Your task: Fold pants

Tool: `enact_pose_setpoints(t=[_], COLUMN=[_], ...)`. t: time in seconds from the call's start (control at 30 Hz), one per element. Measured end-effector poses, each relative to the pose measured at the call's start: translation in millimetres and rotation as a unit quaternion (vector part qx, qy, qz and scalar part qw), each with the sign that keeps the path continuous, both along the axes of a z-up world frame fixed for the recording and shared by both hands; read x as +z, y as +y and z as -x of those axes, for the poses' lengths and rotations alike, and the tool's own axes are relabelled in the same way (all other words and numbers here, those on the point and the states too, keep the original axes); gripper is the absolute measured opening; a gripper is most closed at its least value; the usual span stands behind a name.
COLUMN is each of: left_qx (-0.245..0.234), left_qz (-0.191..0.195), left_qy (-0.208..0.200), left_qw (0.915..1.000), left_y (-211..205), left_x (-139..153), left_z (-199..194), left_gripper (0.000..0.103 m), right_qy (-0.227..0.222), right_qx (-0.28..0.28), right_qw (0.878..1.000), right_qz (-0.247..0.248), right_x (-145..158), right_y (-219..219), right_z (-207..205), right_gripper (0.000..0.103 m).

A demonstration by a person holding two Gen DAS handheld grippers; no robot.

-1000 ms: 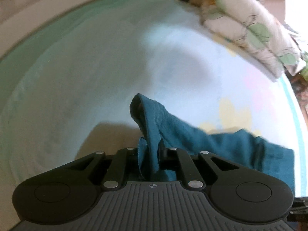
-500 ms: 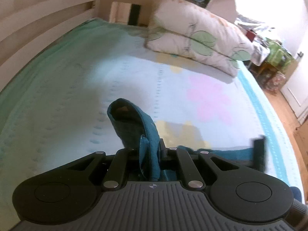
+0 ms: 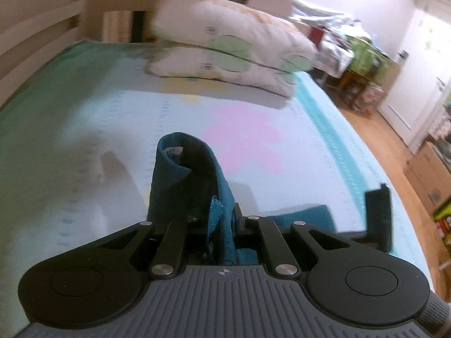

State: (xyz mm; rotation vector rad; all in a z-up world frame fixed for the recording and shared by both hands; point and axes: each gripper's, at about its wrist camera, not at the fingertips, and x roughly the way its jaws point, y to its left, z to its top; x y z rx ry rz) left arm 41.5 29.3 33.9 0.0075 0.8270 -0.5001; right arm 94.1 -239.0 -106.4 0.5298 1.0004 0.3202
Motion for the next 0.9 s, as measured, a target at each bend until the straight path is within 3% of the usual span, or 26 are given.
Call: enact_pose_setpoints(t=[0.2,0.3,0.4,0.53,0.7,0.9], left_qx=[-0.063,-0.069,-0.062,-0.08,-0.083,0.002], left_qz=[-0.03,-0.023,0.004,-0.015,-0.025,-0.068], left_qy=[0.007,0.039,0.083,0.113,0.087,0.073], left_qw=[0.9975,0.9966,0.9946,0.9902,0.9924,0.995], left_y=[-93.0,-134.6,-159.2,-184.1,-170.8,-98.1], left_x=[-40.0,-80.1,-119.3,-144.7,-130.5,-120.7], left_z=[13.5,12.9,15.6,20.3,27.5,23.0], left_gripper=[0.012,0.016,0.016,0.018,0.018,0.018], right_qy=[0.013,0.023,0.029,0.024,0.016,0.031], right_qx=[-0.086,-0.137,-0.171,-0.178,-0.177,-0.132], right_qw=[0.996,0.99,0.984,0.983,0.984,0.991], right_qz=[0.033,0.035,0.033,0.031,0.021,0.008], right_x=[4.3,3.7,2.1,4.1,4.7,-5.8], right_y=[-67.5,-98.3,-111.4,-118.0,-126.7,-112.0], right_z=[51.6,66.4,67.7,69.3,76.3,58.0], right_gripper=[0.041,0.043,0.055,0.056,0.063,0.073])
